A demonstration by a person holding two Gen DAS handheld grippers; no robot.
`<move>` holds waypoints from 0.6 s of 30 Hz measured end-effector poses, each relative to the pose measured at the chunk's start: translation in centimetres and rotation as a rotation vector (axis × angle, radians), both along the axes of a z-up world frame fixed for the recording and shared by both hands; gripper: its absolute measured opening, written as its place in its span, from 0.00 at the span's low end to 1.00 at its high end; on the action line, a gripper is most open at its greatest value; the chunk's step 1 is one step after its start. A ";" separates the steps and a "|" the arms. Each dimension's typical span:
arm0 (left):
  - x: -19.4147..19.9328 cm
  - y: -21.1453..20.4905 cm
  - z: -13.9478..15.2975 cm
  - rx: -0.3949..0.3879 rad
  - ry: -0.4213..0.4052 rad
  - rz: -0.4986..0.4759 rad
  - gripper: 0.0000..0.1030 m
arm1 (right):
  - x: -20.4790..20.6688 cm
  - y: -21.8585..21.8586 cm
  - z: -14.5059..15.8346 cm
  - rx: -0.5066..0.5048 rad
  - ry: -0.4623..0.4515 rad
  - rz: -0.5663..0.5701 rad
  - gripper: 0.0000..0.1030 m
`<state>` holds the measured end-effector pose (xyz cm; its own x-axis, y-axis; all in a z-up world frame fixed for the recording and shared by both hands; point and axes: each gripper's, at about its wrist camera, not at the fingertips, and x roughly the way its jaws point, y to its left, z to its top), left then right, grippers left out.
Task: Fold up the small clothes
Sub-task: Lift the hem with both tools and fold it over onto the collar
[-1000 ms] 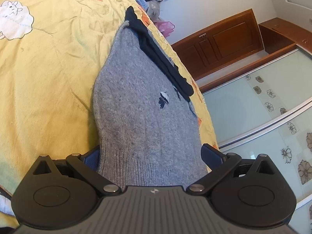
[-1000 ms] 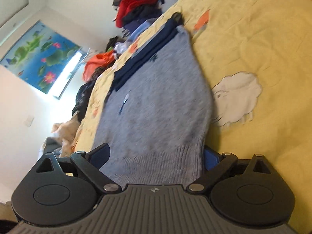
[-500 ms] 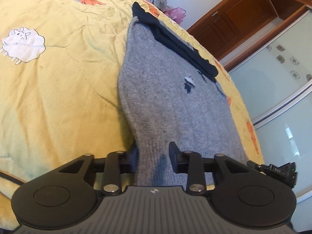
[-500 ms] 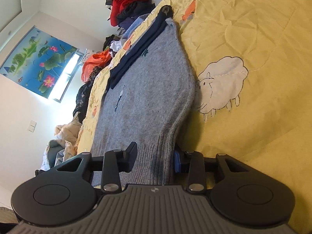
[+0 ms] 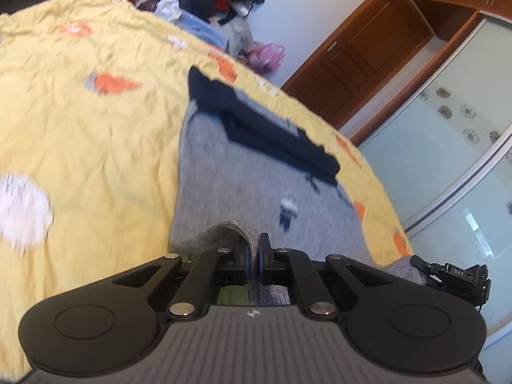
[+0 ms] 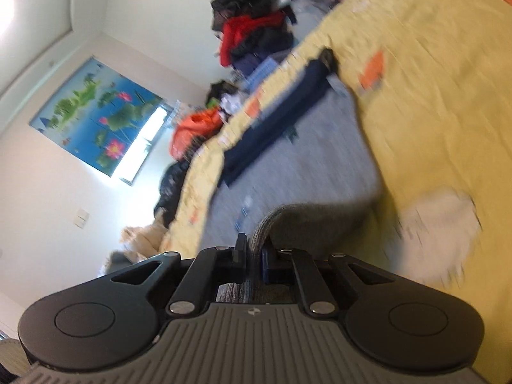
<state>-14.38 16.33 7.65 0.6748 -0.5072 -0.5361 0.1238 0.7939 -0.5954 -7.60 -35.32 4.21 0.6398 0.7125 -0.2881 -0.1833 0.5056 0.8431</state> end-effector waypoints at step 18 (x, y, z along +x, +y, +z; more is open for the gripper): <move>28.1 -2.2 2.3 0.034 -0.028 0.040 0.05 | 30.4 -1.1 2.1 0.042 -0.039 -0.122 0.18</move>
<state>13.75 14.15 9.95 0.7092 -0.4613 -0.5332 0.1076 0.8182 -0.5648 22.78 -36.42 6.28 0.7329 0.6392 -0.2330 -0.1554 0.4907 0.8573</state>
